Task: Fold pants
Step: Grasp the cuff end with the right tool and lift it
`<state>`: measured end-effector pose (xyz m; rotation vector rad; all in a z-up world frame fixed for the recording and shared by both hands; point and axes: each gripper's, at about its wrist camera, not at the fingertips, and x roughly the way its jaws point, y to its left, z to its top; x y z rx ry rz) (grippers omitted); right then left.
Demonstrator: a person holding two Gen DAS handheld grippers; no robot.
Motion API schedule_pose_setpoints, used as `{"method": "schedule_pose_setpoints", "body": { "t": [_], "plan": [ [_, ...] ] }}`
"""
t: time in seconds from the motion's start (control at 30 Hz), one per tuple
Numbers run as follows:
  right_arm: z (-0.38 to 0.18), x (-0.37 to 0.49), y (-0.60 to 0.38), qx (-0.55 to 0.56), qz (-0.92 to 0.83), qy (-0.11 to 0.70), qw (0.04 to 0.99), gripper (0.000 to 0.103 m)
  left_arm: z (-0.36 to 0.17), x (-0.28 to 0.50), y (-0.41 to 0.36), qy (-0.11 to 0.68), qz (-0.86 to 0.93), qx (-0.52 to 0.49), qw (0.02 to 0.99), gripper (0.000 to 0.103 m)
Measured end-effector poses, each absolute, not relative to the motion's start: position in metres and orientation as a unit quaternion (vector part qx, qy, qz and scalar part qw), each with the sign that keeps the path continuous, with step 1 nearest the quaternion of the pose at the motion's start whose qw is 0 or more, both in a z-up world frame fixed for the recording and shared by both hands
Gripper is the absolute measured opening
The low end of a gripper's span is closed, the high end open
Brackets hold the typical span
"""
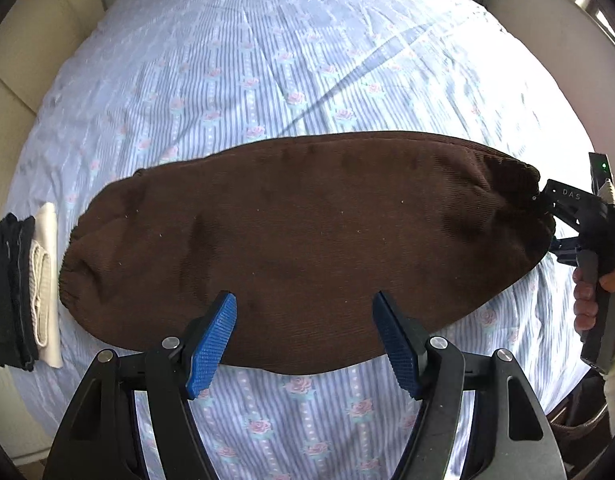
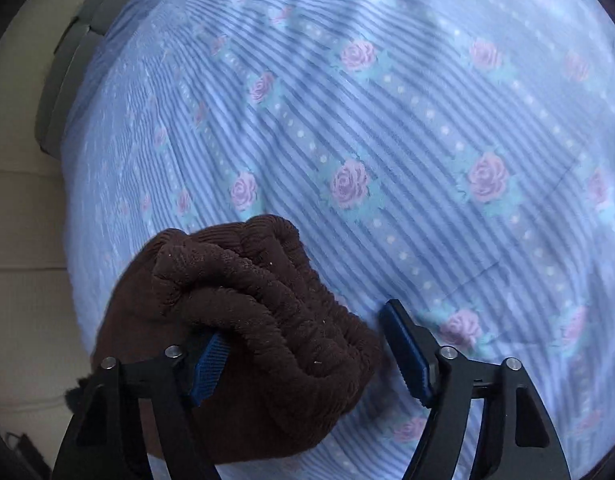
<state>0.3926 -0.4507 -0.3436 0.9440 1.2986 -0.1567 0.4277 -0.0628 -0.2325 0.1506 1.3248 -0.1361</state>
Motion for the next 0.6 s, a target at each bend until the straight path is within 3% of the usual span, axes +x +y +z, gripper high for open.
{"method": "schedule_pose_setpoints", "body": {
  "t": [0.1, 0.27, 0.43, 0.6],
  "plan": [
    [-0.347, 0.397, -0.454, 0.434, -0.066, 0.577, 0.689, 0.060, -0.238, 0.430, -0.063, 0.621, -0.057, 0.072, 0.778, 0.070],
    [-0.324, 0.388, -0.468, 0.493, -0.041, 0.530, 0.688, 0.038, -0.237, 0.429, -0.074, 0.614, -0.076, 0.081, 0.781, 0.069],
    [-0.295, 0.364, -0.481, 0.509, -0.101, 0.487, 0.702, 0.028, -0.262, 0.429, -0.080, 0.629, -0.086, 0.066, 0.770, 0.069],
    [-0.289, 0.372, -0.476, 0.472, -0.094, 0.504, 0.717, 0.027, -0.312, 0.433, -0.078, 0.668, -0.063, 0.064, 0.739, 0.069]
  ]
}}
